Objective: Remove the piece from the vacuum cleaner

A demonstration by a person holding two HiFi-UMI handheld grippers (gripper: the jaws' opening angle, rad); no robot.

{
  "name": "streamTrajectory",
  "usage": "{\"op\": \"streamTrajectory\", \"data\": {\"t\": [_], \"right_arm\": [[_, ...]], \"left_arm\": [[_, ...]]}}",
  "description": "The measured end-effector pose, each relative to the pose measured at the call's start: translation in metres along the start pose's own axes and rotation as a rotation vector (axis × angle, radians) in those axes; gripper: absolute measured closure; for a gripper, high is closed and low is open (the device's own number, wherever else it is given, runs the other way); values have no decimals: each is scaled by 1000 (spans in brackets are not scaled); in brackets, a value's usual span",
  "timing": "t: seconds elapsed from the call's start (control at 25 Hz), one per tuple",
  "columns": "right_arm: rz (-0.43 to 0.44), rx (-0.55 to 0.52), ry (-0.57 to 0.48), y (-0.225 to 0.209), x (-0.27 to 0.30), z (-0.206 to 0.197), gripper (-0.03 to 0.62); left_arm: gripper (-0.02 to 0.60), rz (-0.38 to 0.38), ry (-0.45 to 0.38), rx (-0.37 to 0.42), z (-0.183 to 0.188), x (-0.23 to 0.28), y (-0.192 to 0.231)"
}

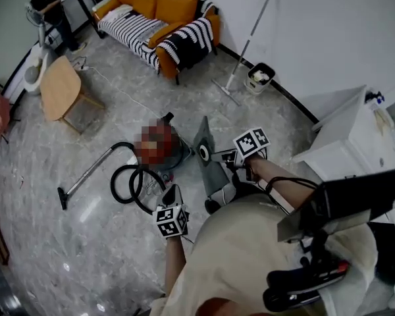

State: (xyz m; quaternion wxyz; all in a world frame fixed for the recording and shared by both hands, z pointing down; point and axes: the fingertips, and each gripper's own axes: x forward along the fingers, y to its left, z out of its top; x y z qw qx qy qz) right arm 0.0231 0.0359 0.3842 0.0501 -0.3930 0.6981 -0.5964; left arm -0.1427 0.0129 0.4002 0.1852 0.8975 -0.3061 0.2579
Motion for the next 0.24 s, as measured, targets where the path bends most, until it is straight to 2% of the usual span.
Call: {"op": "streamTrajectory", "data": {"t": [0.24], "right_arm": [[-15,35,-42,-9,-39,-4,563]], "left_arm": [[577,-33,-7,1,14,-4,-36]]}}
